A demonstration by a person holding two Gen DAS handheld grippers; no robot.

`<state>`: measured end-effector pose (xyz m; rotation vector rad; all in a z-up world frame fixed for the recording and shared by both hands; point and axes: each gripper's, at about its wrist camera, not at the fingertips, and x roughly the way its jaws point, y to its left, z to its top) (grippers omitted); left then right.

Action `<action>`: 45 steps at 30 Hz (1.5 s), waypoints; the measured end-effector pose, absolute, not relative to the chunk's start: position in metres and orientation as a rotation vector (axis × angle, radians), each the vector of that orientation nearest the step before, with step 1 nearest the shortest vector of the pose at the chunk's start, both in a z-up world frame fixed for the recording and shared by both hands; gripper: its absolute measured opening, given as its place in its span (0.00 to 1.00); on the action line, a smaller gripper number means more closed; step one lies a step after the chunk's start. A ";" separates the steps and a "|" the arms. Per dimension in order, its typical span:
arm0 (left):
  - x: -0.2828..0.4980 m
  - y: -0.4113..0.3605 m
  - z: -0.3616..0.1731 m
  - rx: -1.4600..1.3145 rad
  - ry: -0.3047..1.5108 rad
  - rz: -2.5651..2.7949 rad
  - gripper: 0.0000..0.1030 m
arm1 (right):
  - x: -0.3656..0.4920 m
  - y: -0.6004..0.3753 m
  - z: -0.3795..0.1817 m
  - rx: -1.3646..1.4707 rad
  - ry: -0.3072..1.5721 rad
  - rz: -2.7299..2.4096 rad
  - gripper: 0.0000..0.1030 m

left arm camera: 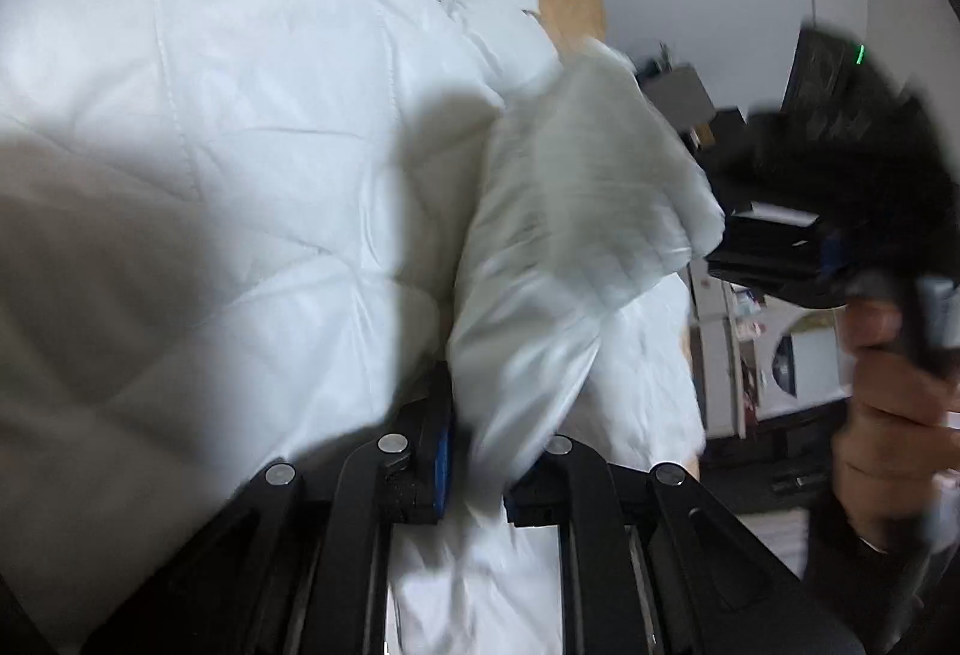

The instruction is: Fold large clothes

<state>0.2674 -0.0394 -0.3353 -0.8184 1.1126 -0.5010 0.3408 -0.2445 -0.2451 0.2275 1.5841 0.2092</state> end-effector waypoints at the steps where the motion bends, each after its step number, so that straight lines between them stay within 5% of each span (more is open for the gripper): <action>1: 0.263 -0.033 -0.326 -0.819 1.111 -0.520 0.13 | 0.338 -0.264 -0.240 0.257 1.564 0.194 0.06; 8: 0.237 0.033 -0.238 -0.668 0.893 -0.404 0.16 | 0.317 -0.350 -0.260 0.375 1.538 0.105 0.06; 11: 0.253 0.064 -0.260 -0.586 0.935 -0.143 0.60 | 0.307 -0.356 -0.279 0.405 1.558 0.103 0.06; 13: 0.264 0.075 -0.296 -0.566 1.013 -0.075 0.59 | 0.301 -0.361 -0.278 0.441 1.525 0.105 0.09; 17: 0.269 0.061 -0.307 -0.430 0.994 -0.048 0.61 | 0.290 -0.364 -0.235 0.338 1.382 0.035 0.31; 20: 0.270 0.043 -0.307 -0.338 0.990 -0.035 0.72 | 0.262 -0.346 -0.183 0.170 1.161 -0.059 0.37; 25: 0.269 0.031 -0.309 -0.281 0.976 -0.019 0.73 | 0.237 -0.266 -0.169 0.052 1.115 0.236 0.37; 32: 0.244 0.046 -0.277 -0.232 0.996 -0.008 0.73 | 0.244 -0.264 -0.280 -0.146 1.272 0.093 0.37; 43: 0.237 0.040 -0.310 -0.002 1.025 0.136 0.85 | 0.258 -0.276 -0.255 -0.077 1.229 0.130 0.44; 45: 0.233 0.044 -0.305 -0.034 1.023 0.130 0.85 | 0.250 -0.317 -0.225 0.065 1.173 0.147 0.74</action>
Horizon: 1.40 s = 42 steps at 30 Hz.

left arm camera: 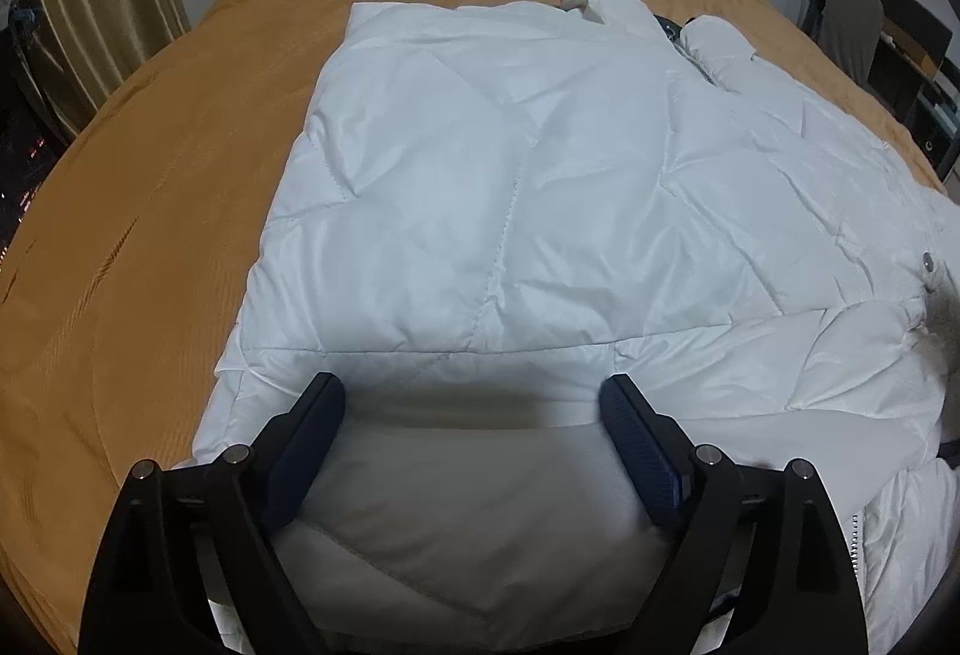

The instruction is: Fold large clothes

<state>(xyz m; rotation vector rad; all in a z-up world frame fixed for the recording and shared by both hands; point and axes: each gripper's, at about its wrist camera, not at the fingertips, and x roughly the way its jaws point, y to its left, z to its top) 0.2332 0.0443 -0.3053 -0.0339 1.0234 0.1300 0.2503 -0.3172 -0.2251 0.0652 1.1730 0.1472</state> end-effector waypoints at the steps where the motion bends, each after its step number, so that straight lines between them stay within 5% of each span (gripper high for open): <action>1: 0.233 0.046 -0.300 -0.058 1.021 0.136 0.85 | 0.248 -0.337 -0.211 0.128 1.154 0.153 0.84; 2: 0.230 0.048 -0.291 -0.082 1.010 0.129 0.85 | 0.244 -0.355 -0.201 0.161 1.133 0.136 0.93; 8: 0.239 0.021 -0.266 -0.084 0.906 0.037 0.86 | 0.188 -0.502 -0.179 0.232 1.021 -0.223 0.94; 13: 0.256 0.007 -0.316 -0.053 0.980 0.049 0.90 | 0.140 -0.616 -0.213 0.692 0.988 -0.339 0.94; 23: 0.258 0.000 -0.319 -0.020 0.985 0.051 0.95 | 0.163 -0.684 -0.297 0.856 1.018 -0.482 0.97; 25: 0.263 0.000 -0.321 -0.022 0.986 0.049 0.95 | 0.168 -0.682 -0.285 0.866 0.926 -0.463 0.54; 26: 0.261 0.001 -0.320 -0.023 0.985 0.049 0.95 | 0.173 -0.680 -0.278 0.889 0.914 -0.413 0.13; 35: 0.258 0.003 -0.318 -0.050 0.990 0.039 0.95 | 0.209 -0.511 -0.120 0.711 0.662 0.128 0.09; 42: 0.247 0.034 -0.291 -0.175 1.004 0.030 0.95 | 0.236 -0.295 -0.134 0.519 0.820 0.536 0.08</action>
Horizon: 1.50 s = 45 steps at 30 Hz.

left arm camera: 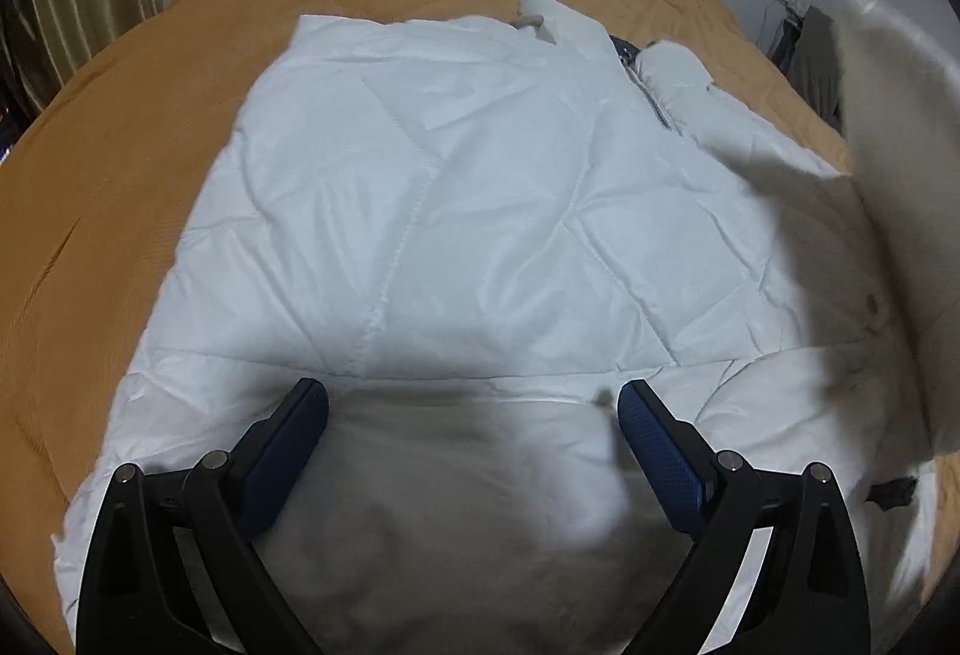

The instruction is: Fold large clothes

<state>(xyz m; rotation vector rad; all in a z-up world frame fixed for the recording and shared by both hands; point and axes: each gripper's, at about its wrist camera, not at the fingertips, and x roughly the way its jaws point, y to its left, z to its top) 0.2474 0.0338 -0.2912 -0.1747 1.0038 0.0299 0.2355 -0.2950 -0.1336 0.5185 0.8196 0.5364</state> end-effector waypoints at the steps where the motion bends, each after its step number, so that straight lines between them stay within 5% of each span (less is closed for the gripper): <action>1: 0.243 0.048 -0.281 -0.214 0.986 0.040 0.95 | 0.238 -0.270 -0.149 0.483 0.868 0.556 0.08; 8: 0.240 0.117 -0.196 -0.357 0.852 -0.006 0.95 | 0.252 -0.208 -0.278 0.360 1.165 0.488 0.08; 14: 0.303 0.025 -0.143 -0.340 0.989 -0.209 0.95 | 0.233 -0.193 -0.282 0.112 1.064 0.427 0.08; 20: 0.347 -0.145 -0.170 0.148 1.318 -0.301 0.95 | 0.228 -0.176 -0.285 -0.057 0.985 0.378 0.09; 25: 0.369 -0.187 -0.236 0.134 1.547 -0.282 0.93 | 0.233 -0.184 -0.290 -0.043 0.985 0.383 0.09; 26: 0.372 -0.184 -0.248 0.098 1.579 -0.285 0.87 | 0.232 -0.182 -0.290 -0.048 0.981 0.382 0.09; 27: 0.373 -0.183 -0.256 0.081 1.586 -0.283 0.59 | 0.223 -0.183 -0.289 -0.052 0.978 0.381 0.09; 28: 0.374 -0.180 -0.261 0.101 1.590 -0.259 0.45 | 0.222 -0.182 -0.289 -0.056 0.975 0.380 0.09; 32: 0.379 -0.140 -0.257 -0.046 1.592 -0.283 0.11 | 0.213 -0.178 -0.286 -0.088 0.966 0.375 0.10; 35: 0.382 -0.101 -0.241 -0.099 1.550 -0.286 0.08 | 0.202 -0.182 -0.274 -0.096 0.948 0.377 0.19; 40: 0.376 -0.014 -0.218 -0.204 1.484 -0.236 0.06 | 0.173 -0.211 -0.242 -0.024 0.913 0.419 0.71; 45: 0.345 0.072 -0.225 -0.299 1.430 -0.130 0.06 | 0.171 -0.239 -0.188 0.037 0.783 0.366 0.78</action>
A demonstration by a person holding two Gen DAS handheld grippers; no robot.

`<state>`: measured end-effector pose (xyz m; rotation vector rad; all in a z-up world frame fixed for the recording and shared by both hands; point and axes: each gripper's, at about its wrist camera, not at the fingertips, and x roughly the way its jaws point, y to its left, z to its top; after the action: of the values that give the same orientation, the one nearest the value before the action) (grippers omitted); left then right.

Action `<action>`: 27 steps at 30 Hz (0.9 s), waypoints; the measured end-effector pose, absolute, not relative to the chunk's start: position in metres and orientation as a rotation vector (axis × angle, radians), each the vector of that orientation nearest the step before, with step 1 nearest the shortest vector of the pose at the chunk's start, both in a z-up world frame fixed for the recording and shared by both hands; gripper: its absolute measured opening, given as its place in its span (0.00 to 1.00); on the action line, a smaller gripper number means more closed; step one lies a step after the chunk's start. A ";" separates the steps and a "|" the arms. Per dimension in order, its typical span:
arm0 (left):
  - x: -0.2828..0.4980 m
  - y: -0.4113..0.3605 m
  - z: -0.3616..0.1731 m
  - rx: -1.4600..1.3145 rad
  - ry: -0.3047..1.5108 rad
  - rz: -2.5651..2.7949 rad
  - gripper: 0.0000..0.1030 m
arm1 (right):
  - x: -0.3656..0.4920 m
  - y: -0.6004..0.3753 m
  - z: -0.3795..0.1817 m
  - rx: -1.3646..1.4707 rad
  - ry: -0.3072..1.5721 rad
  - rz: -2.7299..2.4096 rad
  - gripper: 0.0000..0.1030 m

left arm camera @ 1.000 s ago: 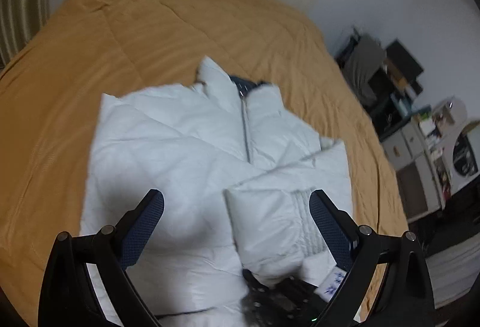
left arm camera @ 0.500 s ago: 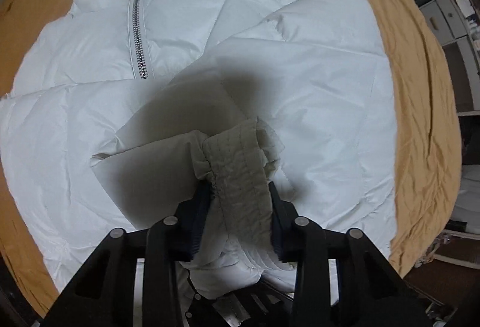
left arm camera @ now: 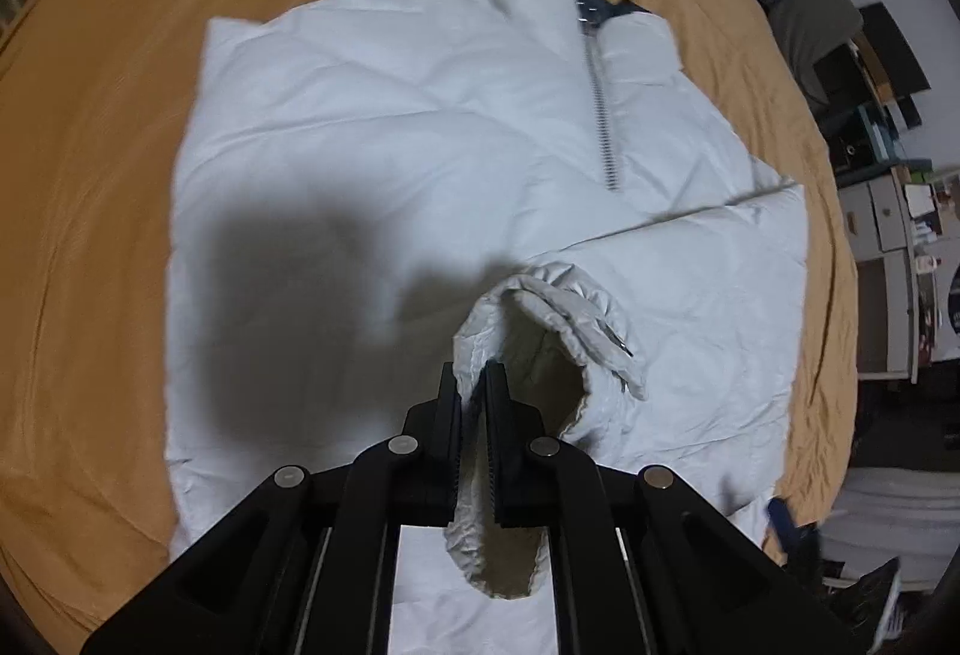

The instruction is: Fold large clothes

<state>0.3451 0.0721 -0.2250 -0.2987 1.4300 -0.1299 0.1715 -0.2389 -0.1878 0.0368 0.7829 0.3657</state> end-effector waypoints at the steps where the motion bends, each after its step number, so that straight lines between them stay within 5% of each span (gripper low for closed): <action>1: 0.336 0.087 -0.232 -0.322 1.428 -0.114 0.06 | 0.180 -0.243 -0.184 0.059 0.795 0.349 0.78; 8: 0.297 0.152 -0.279 -0.455 1.408 -0.043 0.05 | 0.242 -0.224 -0.245 0.184 1.021 0.364 0.78; 12: 0.265 0.179 -0.245 -0.496 1.256 0.026 0.03 | 0.244 -0.189 -0.276 -0.053 0.999 0.300 0.83; 20: 0.256 0.081 -0.198 -0.343 1.162 -0.235 0.08 | 0.245 -0.180 -0.275 -0.073 0.989 0.296 0.84; 27: 0.276 0.055 -0.276 -0.227 1.302 -0.165 0.08 | 0.233 -0.195 -0.277 -0.045 0.973 0.319 0.84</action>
<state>0.2756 0.0552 -0.2760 -0.2274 1.3023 -0.1648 0.2334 -0.1950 -0.2769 -0.0453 0.9728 0.3189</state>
